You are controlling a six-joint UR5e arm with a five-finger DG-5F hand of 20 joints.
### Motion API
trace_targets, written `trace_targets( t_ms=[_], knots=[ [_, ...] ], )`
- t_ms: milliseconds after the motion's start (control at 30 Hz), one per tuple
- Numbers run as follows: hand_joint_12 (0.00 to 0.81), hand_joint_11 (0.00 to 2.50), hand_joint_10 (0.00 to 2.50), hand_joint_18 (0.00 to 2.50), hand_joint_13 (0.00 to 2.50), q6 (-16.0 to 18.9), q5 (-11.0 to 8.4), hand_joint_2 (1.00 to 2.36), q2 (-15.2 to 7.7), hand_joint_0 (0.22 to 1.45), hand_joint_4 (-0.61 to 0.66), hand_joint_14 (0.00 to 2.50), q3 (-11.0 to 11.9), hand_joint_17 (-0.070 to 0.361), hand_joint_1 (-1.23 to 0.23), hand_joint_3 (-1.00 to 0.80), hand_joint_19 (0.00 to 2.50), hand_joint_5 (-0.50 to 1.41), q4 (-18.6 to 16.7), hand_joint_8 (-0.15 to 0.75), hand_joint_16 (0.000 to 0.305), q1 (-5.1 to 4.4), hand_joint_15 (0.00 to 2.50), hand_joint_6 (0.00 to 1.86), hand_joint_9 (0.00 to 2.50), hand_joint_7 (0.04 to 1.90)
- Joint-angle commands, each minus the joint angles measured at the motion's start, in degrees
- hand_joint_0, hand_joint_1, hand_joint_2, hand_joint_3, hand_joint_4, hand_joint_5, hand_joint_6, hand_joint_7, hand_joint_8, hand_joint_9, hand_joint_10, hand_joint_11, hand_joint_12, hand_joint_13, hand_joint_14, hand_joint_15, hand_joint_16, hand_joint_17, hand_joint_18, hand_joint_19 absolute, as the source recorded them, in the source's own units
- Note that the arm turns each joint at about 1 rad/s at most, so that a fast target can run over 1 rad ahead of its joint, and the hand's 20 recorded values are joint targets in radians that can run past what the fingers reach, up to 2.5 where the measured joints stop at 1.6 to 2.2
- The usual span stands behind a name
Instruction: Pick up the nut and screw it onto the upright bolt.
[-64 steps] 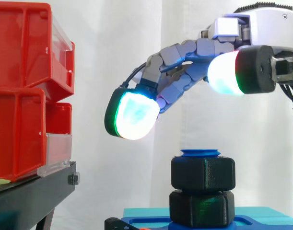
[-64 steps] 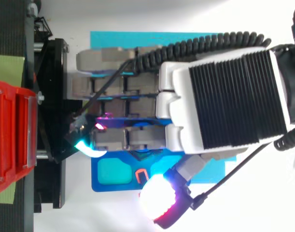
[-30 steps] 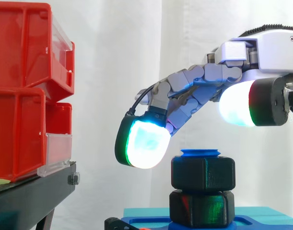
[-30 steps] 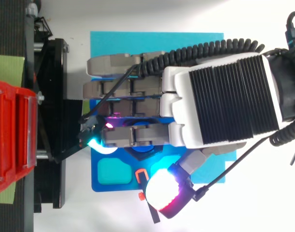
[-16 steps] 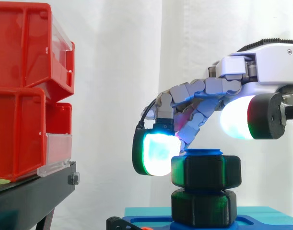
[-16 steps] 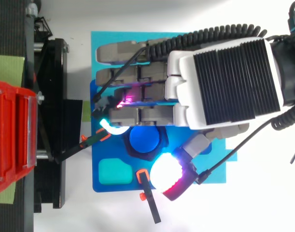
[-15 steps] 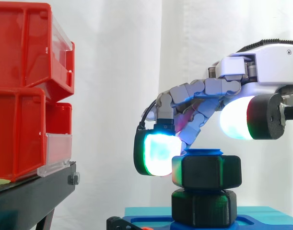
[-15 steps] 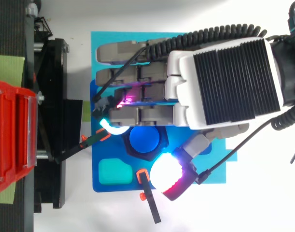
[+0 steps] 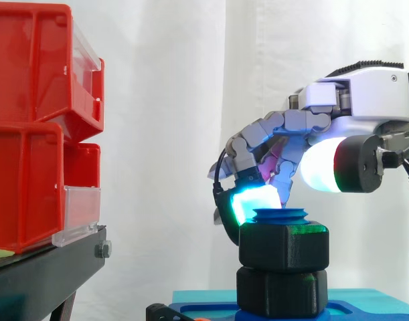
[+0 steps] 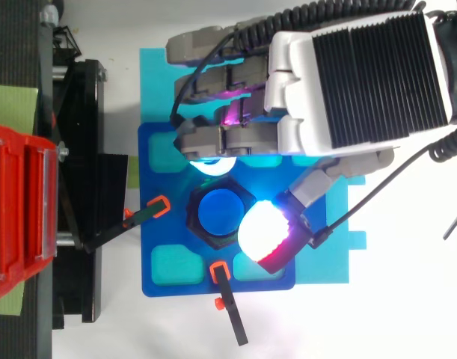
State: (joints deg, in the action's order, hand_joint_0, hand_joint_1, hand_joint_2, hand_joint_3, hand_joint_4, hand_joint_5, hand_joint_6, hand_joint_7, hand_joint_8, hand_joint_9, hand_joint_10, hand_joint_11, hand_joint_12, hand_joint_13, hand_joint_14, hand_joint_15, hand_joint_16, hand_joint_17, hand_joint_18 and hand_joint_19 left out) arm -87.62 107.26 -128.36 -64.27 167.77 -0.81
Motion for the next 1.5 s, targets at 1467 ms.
trace_targets(
  t_ms=[1467],
  knots=[
    [0.230,0.00,0.00,0.33,0.68,0.7,-3.20,1.00,0.0,0.55,0.25,0.00,0.3,0.045,-0.25,-0.50,0.00,-0.09,-1.8,0.250,0.020,-3.23,0.00,0.50,0.94,0.88]
  ],
)
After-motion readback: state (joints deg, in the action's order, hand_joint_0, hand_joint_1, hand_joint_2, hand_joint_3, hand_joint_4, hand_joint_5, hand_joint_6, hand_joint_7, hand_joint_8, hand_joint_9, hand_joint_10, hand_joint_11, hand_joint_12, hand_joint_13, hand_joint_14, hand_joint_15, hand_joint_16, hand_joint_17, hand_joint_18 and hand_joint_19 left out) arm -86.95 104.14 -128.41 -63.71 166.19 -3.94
